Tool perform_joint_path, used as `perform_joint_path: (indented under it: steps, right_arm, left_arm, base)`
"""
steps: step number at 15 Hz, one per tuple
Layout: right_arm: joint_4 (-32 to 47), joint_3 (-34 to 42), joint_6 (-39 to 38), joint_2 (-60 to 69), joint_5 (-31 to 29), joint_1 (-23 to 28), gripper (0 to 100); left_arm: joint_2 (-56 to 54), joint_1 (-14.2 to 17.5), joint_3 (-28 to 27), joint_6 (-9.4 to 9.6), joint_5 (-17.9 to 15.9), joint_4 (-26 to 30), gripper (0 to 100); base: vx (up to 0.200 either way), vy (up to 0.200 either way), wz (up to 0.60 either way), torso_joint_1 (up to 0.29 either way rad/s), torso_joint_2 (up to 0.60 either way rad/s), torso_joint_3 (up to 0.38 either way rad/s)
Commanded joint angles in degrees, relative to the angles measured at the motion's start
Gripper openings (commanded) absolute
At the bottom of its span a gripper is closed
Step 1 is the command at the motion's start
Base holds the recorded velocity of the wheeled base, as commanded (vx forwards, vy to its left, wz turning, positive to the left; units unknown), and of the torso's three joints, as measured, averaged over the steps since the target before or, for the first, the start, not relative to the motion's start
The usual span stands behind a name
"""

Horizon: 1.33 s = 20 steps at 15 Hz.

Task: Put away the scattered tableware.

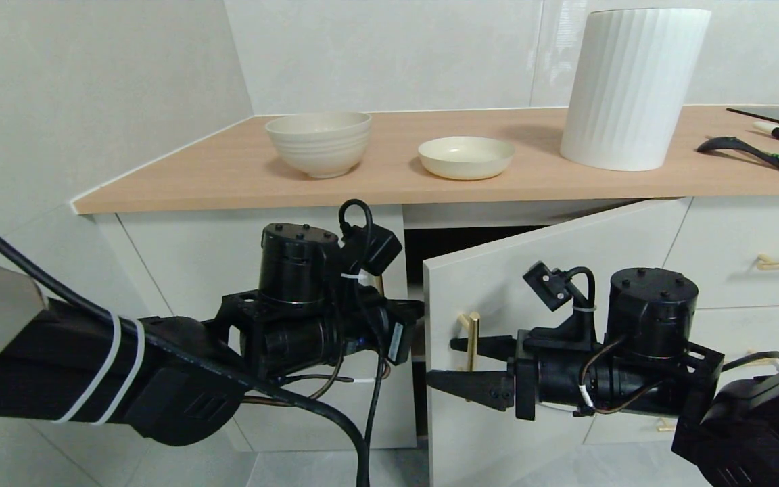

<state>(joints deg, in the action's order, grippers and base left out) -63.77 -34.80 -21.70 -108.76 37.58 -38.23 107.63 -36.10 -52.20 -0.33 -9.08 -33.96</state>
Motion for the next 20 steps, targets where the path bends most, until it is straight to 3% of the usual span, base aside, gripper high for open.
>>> perform_joint_path:
  steps: [1, 8, 17, 20]
  right_arm:
    - [-0.13, -0.09, -0.01, -0.22, 0.03, 0.09, 100]
    - [-0.22, -0.26, -0.01, -0.04, -0.23, 0.70, 100]
    - [-2.06, 0.35, 0.08, 2.42, -0.32, 10.02, 100]
    - [-2.06, 5.71, -0.01, 9.62, -0.14, 14.94, 100]
  left_arm:
    - [1.62, -0.47, -1.50, -0.02, 0.03, -0.14, 0]
    - [1.35, -2.14, -2.73, -0.02, 0.29, -0.23, 0]
    - [1.27, -2.66, -3.26, -0.02, 0.12, -0.40, 0]
    - [1.62, -2.75, -3.61, -0.02, -0.06, -0.40, 0]
  base:
    - [0.000, 0.000, 0.00, 0.000, 0.00, 0.000]
    - [0.000, 0.000, 0.00, 0.000, 0.00, 0.000]
    - [0.000, 0.000, 0.00, 0.000, 0.00, 0.000]
    - [0.000, 0.000, 0.00, 0.000, 0.00, 0.000]
